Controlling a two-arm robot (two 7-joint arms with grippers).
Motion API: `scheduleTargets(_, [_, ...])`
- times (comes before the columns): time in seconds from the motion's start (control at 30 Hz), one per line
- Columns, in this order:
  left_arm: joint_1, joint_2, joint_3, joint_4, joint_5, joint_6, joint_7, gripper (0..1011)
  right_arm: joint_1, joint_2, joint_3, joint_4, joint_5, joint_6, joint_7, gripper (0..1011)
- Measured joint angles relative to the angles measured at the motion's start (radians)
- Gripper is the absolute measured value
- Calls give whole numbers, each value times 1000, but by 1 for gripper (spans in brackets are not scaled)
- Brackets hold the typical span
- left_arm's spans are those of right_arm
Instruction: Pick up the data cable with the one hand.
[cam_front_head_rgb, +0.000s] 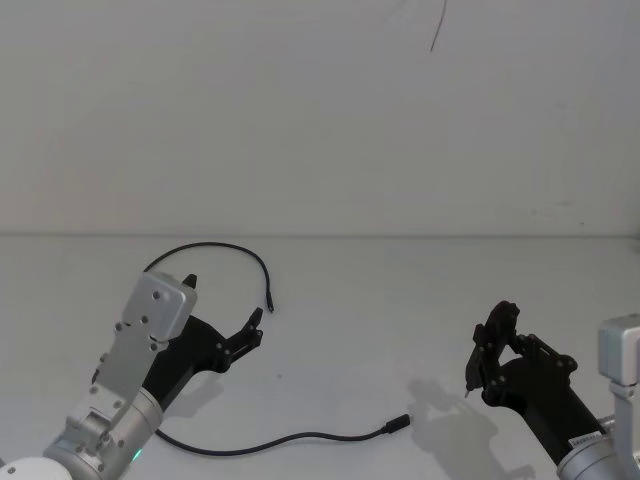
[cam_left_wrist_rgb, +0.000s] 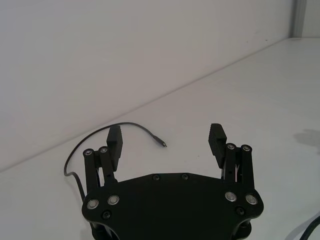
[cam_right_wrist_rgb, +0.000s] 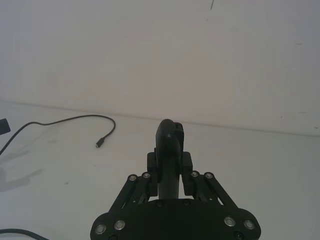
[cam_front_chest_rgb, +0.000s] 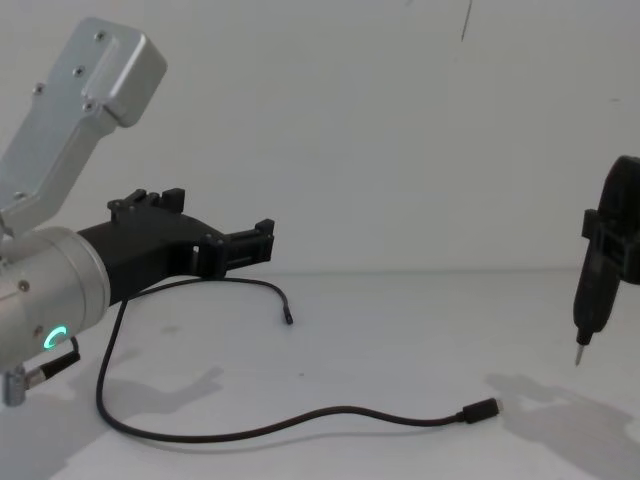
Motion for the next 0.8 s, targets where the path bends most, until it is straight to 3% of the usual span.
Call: scheduleTargets(0.8, [0,0,0,1,0,1,0,1001,0,0,0,0,0,0,0,263])
